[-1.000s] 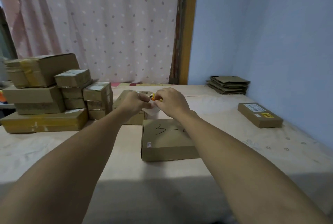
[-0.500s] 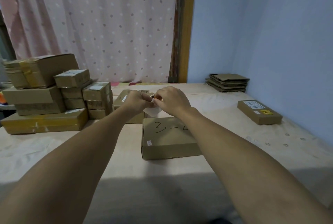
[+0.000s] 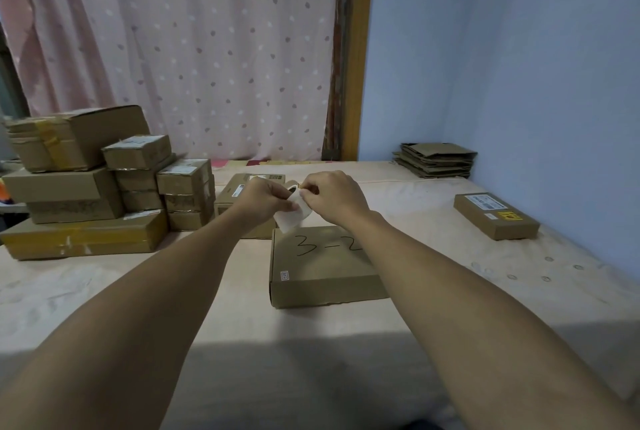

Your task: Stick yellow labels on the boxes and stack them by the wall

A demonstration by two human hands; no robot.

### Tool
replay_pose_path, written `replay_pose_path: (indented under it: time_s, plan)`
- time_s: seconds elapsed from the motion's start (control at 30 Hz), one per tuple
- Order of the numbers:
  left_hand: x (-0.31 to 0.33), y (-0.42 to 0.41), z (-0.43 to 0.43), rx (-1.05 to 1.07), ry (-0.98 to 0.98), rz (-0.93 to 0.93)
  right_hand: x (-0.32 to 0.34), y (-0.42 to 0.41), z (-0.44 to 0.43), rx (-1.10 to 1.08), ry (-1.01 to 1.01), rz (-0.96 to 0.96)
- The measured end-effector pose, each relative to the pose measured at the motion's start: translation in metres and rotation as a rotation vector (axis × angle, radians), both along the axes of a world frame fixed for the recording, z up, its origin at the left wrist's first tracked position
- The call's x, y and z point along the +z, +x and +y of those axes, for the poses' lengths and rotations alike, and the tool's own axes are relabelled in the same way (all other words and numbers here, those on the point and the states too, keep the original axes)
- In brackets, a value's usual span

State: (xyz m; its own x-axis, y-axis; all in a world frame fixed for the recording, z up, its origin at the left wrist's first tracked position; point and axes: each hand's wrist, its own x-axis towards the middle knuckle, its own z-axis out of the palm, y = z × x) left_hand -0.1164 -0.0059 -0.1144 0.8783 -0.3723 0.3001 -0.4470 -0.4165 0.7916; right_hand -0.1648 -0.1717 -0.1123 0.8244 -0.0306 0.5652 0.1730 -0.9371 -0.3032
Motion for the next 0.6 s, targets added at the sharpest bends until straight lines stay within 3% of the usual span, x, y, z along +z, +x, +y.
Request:
replay_pose_path:
  time_s: [0.2,0.37,0.47,0.6]
  plan:
    - [-0.004,0.004,-0.014,0.039,-0.083,0.066,0.002,-0.002,-0.016,-0.073,0.354,-0.034]
    - [-0.013,0.011,-0.03,0.076,-0.018,0.097,-0.003,-0.019,-0.046,-0.164,0.543,-0.045]
    - [-0.017,0.015,-0.037,0.114,0.012,0.067,-0.009,-0.031,-0.069,-0.251,0.546,-0.04]
    - [-0.021,0.015,-0.036,0.149,0.101,-0.006,-0.02,-0.044,-0.094,-0.372,0.383,-0.054]
